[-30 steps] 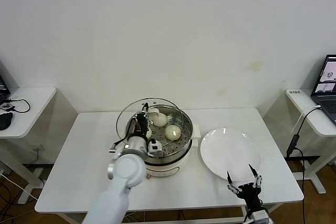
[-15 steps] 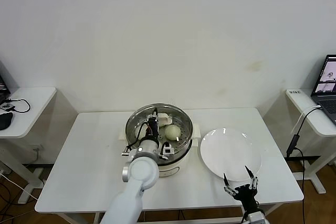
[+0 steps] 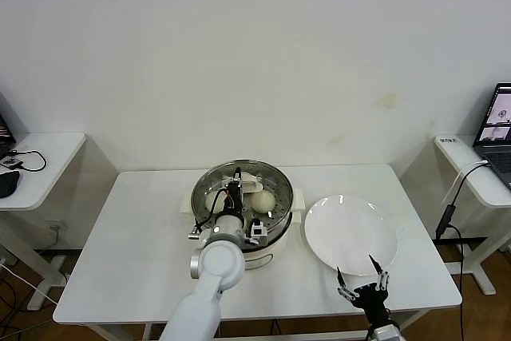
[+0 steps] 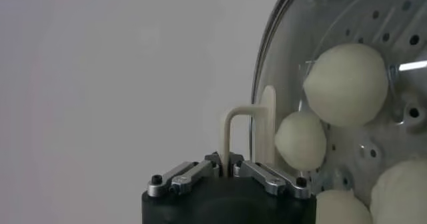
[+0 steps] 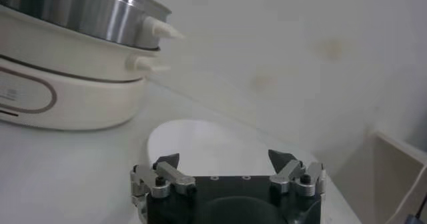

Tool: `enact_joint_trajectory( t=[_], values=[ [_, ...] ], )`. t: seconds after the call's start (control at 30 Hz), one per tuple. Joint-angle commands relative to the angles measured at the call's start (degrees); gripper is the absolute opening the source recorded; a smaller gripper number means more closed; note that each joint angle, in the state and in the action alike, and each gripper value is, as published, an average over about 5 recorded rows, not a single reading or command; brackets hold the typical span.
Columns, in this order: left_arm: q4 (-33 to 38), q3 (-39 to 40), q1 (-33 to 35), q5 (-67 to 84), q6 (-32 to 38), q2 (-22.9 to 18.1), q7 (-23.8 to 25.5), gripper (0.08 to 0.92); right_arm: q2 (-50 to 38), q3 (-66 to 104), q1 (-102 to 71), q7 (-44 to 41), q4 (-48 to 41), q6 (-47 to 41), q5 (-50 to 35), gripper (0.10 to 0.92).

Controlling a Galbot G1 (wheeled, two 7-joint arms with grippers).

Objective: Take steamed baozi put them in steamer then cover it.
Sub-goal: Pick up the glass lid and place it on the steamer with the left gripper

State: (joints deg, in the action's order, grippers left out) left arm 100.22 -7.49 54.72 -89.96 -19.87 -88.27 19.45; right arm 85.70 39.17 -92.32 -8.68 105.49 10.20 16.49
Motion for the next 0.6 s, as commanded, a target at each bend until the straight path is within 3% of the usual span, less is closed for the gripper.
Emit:
enact_joint_trajectory(
  t=[0.03,0.2,0.6],
  values=[
    [1.2,0.1,0.4,0.5,0.1,-0.3,-0.6,0.156,0.0,-0.2,-0.1,0.0,0.1,0.0,0.2,0.823],
    [4.2,0.4,2.1,2.3,0.4,0.7,-1.0,0.269,0.1,-0.5,-0.1,0.0,0.2,-0.1,0.4,0.823],
    [17.3,1.2,12.0,9.0,3.4,6.2,-3.6,0.633,0.1,-0.6,-0.7,0.0,0.4,-0.1,0.6,0.823]
  ],
)
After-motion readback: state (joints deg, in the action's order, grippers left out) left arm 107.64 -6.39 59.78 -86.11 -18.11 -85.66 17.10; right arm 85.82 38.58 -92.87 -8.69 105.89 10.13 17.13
